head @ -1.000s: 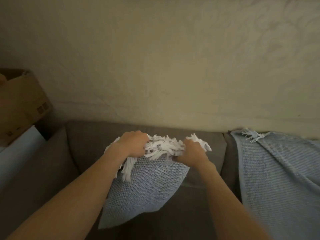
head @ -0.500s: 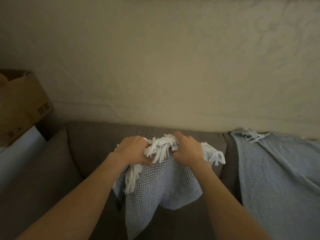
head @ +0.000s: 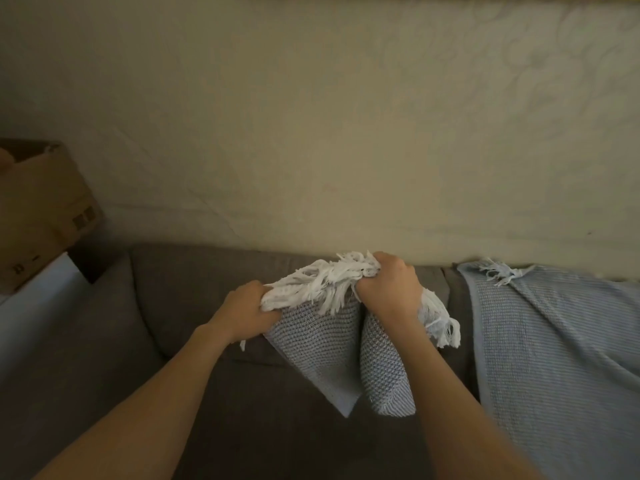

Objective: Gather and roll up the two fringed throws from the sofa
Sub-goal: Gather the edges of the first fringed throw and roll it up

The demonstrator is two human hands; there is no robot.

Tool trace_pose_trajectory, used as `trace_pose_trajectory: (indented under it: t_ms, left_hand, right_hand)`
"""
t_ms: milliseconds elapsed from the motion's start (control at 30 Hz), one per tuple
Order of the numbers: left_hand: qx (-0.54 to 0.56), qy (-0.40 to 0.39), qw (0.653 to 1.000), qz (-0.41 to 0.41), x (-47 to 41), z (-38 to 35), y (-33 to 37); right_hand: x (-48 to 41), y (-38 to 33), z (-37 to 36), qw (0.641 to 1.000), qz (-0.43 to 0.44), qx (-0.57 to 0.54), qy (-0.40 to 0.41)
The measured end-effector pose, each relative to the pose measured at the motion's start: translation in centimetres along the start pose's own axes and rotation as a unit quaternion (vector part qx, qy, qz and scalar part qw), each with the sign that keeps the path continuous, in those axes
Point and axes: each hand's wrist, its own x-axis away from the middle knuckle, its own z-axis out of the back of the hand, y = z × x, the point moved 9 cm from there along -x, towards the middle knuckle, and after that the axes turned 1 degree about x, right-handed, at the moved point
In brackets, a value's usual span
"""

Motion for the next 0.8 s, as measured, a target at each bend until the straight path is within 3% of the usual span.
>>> trace_pose_trajectory:
  t_ms: [100,267,400,600,800]
  left_hand:
    - [0.055,0.052,0.997,-0.012,-0.4,1.1,0.0]
    - [0.012,0.031,0.999,-0.021,-1.1,0.7,0.0]
    - [-0.042,0.067,0.996,-0.046,-1.3,1.1,0.9]
    - [-0.087,0.128,0.983,-0.103,-1.6,1.8,4.1]
    - [-0.106,0.048,0.98,-0.164,-1.9,1.0,7.8]
  right_hand:
    - [0.0,0.9,-0.1,0.999,-0.021,0.038,0.0]
    - [1.1,2.4,-1.3,0.998,-0.051,0.048,-0.009]
    - [1.2,3.2,-2.5,0.997,-0.047,0.043,-0.051]
    - [1.0,6.7,-7.8,0.956,-0.036,0.121,-0.264]
    - [3.7,8.1,-11.6,0.896,0.011,0.128,-0.425]
